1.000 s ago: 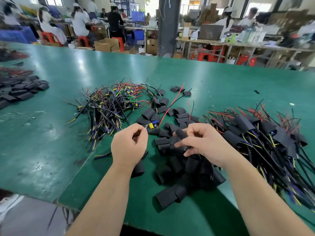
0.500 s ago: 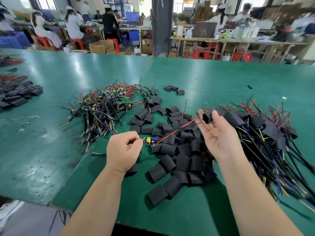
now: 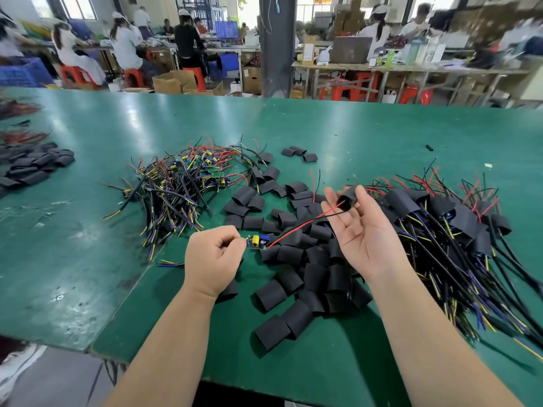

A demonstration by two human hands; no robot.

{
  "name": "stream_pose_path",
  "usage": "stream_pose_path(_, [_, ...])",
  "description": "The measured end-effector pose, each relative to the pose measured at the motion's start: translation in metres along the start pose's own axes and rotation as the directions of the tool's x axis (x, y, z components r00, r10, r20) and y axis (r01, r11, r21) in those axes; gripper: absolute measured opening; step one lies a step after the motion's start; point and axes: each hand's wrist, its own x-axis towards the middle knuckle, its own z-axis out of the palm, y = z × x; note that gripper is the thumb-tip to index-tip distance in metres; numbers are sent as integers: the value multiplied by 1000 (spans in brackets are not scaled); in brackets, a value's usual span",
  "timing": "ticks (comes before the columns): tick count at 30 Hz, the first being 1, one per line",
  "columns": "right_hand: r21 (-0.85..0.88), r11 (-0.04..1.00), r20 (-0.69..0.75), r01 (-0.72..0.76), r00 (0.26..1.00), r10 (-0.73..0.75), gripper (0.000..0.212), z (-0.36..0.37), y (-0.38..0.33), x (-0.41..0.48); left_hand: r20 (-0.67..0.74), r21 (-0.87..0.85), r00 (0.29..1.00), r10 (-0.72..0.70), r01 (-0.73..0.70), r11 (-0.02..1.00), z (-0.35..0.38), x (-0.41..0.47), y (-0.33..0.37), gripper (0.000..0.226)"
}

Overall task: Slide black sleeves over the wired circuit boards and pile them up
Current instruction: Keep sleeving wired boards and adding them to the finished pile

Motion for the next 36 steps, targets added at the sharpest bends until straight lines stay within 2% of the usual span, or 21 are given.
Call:
stream_pose_path(4, [12,1000,19,-25,1000,25,17,2,-2,-3,-19,-9,1000,4,-4,1000,0,0,1,28])
stream_pose_path(7, [-3,999,20,-40,999,40,29,2,-4,-4,-24,-28,1000,6,-7,1000,-1,0,2,28])
stream_pose_path(12, [-3,999,33,-45,998,45,27,1,-2,-4,-27,-39,1000,-2,1,999,-1,0,1,29])
stream_pose_path(15, [-94,995,98,-30,994,40,21,-2,3,-2,-42,-52,999,-6,4,999,0,0,1,29])
stream_pose_path(20, [-318,948,109,-34,991,72,27,-3,19,-2,-41,-48,999,35,-37,998,6,0,7,31])
stream_pose_path(25, [-398,917,160,12,985,57,34,-2,35,-3,16,-34,997,79,-78,996,16,-1,15,22])
stream_pose_path(30, [-446,893,211,60,977,40,37,-4,29,-2,82,-65,996,34,-29,997,16,-1,16,21])
stream_pose_path(36, [-532,833,378,149,923,76,36,-8,19,-2,165,-81,986,22,-8,997,14,-2,17,25])
